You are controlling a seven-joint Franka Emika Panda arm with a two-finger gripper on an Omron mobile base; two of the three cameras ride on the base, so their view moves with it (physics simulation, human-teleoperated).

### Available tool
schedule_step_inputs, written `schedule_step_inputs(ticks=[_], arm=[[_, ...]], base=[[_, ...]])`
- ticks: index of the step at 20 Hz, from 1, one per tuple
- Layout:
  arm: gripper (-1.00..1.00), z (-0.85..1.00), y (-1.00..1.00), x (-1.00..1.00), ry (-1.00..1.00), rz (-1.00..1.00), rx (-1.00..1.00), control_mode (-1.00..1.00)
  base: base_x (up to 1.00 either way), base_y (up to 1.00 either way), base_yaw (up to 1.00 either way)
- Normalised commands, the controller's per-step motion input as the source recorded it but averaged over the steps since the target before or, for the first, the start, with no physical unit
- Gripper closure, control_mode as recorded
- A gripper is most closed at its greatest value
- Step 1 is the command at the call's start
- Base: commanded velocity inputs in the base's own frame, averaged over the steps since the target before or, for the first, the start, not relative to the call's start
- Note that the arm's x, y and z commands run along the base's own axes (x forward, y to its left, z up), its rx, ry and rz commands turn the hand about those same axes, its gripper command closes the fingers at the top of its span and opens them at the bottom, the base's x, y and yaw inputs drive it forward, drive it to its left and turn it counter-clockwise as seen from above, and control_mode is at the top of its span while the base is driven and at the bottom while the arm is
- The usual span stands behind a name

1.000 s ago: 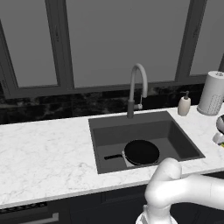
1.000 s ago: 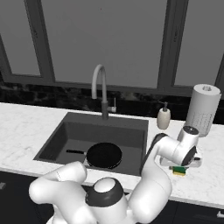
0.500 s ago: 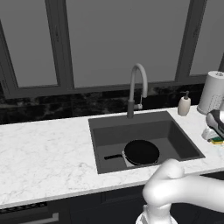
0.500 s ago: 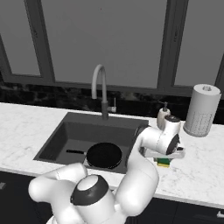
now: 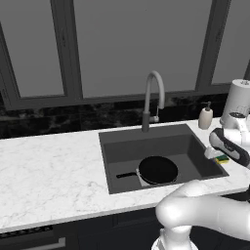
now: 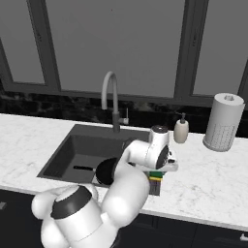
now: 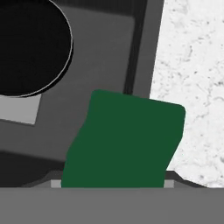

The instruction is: Pick the pan and sponge and place them into the sink. Then turn on the water.

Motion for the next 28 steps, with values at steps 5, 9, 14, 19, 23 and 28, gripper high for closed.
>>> schedule_step_inputs(ticks=[5,9,14,19,23,28], arm=[[1.0,-0.07,0.59,0.14,-0.08,0.02,0.02,-1.0],[1.0,-0.06,0.67,0.34,-0.09,0.01,0.0,-1.0],[1.0,-0.02,0.66,0.35,-0.07,0.0,0.0,-1.0],[1.0,0.0,0.56,0.18,-0.02,0.0,0.0,-1.0],[1.0,-0.06,0.42,0.12,0.0,0.02,0.01,-1.0],[1.0,-0.23,0.26,0.14,0.0,0.02,0.02,-1.0]], base=[[0.0,0.0,0.0],[0.0,0.0,0.0],[0.0,0.0,0.0],[0.0,0.0,0.0],[0.0,0.0,0.0],[0.0,0.0,0.0]])
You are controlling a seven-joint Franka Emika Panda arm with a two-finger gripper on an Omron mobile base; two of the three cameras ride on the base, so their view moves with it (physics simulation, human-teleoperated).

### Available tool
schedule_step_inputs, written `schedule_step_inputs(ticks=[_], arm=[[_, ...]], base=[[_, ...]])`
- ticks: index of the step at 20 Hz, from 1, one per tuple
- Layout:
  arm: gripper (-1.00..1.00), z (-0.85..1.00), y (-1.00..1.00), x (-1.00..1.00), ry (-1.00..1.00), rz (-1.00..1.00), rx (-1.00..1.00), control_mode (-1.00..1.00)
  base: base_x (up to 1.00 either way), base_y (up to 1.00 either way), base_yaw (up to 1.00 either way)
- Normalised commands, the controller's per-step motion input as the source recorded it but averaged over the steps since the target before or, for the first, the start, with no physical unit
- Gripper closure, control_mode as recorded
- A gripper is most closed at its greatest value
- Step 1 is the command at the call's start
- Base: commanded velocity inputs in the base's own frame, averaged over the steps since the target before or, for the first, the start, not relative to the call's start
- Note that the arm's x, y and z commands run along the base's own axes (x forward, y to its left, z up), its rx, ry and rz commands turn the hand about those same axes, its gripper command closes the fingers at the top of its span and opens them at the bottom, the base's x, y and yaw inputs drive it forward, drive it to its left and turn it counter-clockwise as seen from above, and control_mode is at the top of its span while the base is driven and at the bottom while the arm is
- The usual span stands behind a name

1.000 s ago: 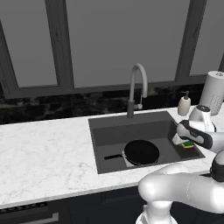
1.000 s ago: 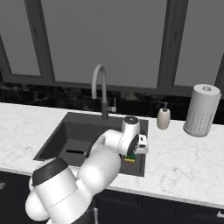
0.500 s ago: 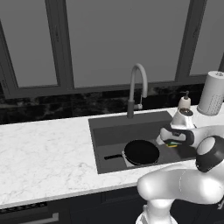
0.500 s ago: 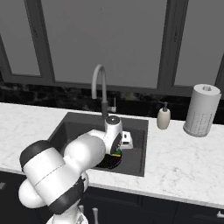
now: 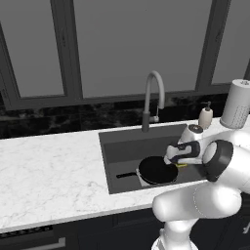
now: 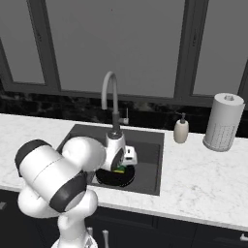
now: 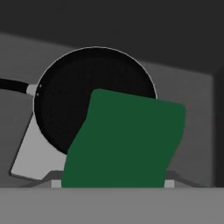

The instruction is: Pick the pan and sponge and place them into the sink. Then turn on the water.

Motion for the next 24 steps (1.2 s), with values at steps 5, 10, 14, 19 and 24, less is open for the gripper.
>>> schedule_step_inputs(ticks=[5,10,14,19,24], arm=[[1.0,-0.4,0.11,0.24,0.0,0.04,0.02,-1.0],[1.0,-0.32,0.0,0.23,0.0,0.04,0.05,-1.0],[1.0,-0.17,0.0,0.24,0.0,0.03,0.04,-1.0],[1.0,-0.1,0.0,0.27,0.0,0.01,0.02,-1.0],[1.0,-0.23,0.0,0.16,0.0,0.02,0.02,-1.0]], base=[[0.0,0.0,0.0],[0.0,0.0,0.0],[0.0,0.0,0.0],[0.0,0.0,0.0],[0.0,0.0,0.0]])
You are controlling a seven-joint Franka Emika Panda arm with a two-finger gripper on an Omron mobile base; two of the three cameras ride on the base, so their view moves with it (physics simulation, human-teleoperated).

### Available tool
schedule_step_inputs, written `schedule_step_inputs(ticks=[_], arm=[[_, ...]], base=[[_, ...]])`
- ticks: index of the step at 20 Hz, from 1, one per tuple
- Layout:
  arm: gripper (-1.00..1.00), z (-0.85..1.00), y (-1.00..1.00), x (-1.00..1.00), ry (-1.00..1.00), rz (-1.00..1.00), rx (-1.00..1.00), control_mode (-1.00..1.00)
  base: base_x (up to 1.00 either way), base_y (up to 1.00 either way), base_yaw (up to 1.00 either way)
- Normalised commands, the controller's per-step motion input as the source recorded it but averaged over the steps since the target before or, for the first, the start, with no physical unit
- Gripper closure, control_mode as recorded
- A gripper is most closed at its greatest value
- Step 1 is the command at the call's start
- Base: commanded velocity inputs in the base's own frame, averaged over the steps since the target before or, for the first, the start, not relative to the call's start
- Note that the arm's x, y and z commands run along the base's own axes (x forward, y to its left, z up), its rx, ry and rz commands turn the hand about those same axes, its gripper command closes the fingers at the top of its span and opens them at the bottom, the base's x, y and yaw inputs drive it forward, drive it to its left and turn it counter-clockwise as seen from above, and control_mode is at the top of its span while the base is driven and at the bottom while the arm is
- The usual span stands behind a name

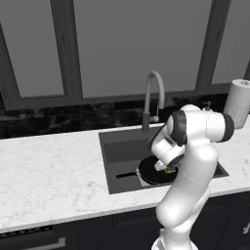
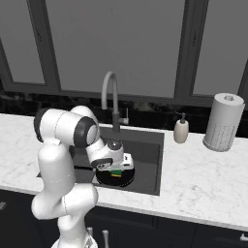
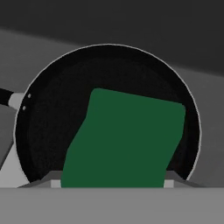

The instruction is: Pick the pan and sponge and place them into the sink. Then turn on the water.

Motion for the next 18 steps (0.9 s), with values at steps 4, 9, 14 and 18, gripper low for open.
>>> schedule_step_inputs(ticks=[4,9,14,18], arm=[[1.0,-0.32,0.0,0.0,0.0,0.02,0.02,-1.0],[-1.0,-0.25,0.0,0.0,0.0,0.01,0.01,-1.0],[-1.0,0.0,0.0,0.0,0.0,0.0,0.0,-1.0],[-1.0,0.01,0.0,0.0,-0.01,0.0,0.0,-1.0]], base=[[0.0,0.0,0.0],[0.0,0.0,0.0],[0.0,0.0,0.0],[0.0,0.0,0.0]])
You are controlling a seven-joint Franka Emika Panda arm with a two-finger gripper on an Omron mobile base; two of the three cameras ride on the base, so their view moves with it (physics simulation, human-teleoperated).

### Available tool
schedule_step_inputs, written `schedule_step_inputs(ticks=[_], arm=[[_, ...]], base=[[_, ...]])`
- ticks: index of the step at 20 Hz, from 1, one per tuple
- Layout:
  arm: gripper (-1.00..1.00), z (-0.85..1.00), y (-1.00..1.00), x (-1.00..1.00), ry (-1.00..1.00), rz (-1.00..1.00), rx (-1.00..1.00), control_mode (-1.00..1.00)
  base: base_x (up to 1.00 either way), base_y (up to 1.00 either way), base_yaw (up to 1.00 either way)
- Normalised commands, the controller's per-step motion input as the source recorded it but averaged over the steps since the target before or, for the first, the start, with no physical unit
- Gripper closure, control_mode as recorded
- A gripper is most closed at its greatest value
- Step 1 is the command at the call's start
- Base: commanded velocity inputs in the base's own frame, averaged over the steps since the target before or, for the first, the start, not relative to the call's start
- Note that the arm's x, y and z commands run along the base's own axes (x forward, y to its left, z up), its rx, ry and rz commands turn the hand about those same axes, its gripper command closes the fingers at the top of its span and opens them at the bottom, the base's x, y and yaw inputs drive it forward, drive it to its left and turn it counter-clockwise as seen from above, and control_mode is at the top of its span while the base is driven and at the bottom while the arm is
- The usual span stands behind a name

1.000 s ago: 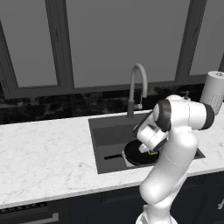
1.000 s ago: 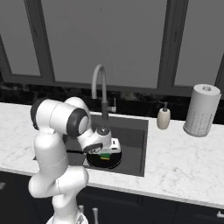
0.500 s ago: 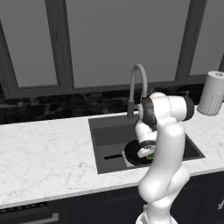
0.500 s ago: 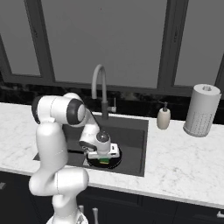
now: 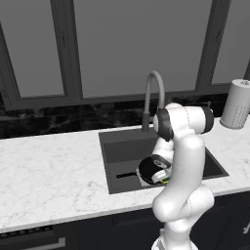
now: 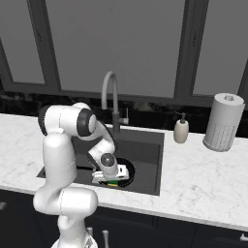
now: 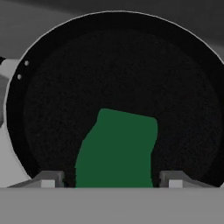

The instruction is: Pick the pan and sponge and place them into the sink. Then turn on the water.

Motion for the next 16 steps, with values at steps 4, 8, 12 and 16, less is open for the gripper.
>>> schedule_step_inputs(ticks=[4,8,12,16], arm=[[-1.0,0.31,0.0,0.04,-0.08,0.0,0.01,-1.0],[-1.0,0.57,0.0,0.26,-0.09,0.0,0.02,-1.0],[-1.0,0.77,-0.08,0.04,-0.14,0.0,0.03,-1.0],[-1.0,0.78,-0.35,0.0,-0.21,0.0,0.08,-1.0]], base=[[0.0,0.0,0.0],[0.0,0.0,0.0],[0.0,0.0,0.0],[0.0,0.0,0.0]])
